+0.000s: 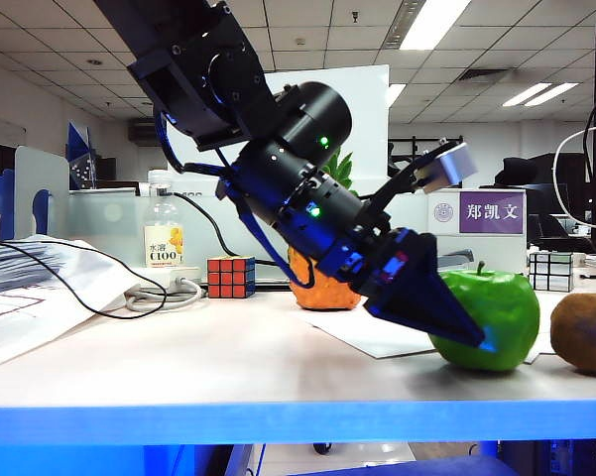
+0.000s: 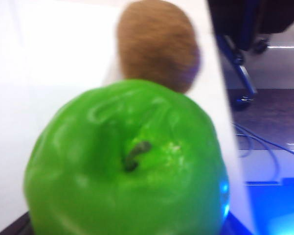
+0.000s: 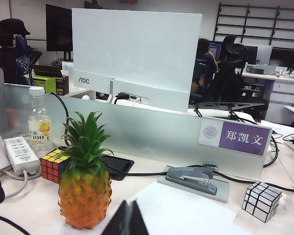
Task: Arrange all the fruits from large to small from left to right in a row.
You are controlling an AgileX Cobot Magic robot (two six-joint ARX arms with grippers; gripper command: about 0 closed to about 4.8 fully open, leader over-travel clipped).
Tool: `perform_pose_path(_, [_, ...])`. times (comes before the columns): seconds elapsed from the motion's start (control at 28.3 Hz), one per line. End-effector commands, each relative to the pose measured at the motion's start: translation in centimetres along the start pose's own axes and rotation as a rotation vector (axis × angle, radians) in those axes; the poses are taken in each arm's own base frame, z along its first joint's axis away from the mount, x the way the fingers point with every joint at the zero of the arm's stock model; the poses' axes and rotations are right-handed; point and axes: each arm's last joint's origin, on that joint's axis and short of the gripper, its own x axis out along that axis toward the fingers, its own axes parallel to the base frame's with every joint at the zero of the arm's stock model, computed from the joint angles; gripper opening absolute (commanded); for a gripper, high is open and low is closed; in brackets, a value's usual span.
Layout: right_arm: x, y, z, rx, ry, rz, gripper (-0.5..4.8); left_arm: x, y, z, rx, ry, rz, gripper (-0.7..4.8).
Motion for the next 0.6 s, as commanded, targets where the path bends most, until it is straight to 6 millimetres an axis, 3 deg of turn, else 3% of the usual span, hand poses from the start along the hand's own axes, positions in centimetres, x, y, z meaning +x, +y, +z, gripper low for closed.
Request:
perform_pose_path(0.04, [0.0, 0.0, 0.3, 0.008, -0.02, -0.002, -0.01, -0.4, 0.5, 0.7, 0.013, 0.004, 0.103, 4.79])
perform_pose_path(0.39, [0.0, 0.0, 0.3, 0.009, -0.023, -0.003, -0.01, -2.4, 0.2, 3.0, 0.003, -0.102, 0.041, 4.79])
perform_pose_path(0.6, [0.0, 0.0, 0.3, 0.009, -0.026, -0.003, -0.01, -5.2, 1.2, 4.5, 0.087, -0.061, 0.283, 4.79])
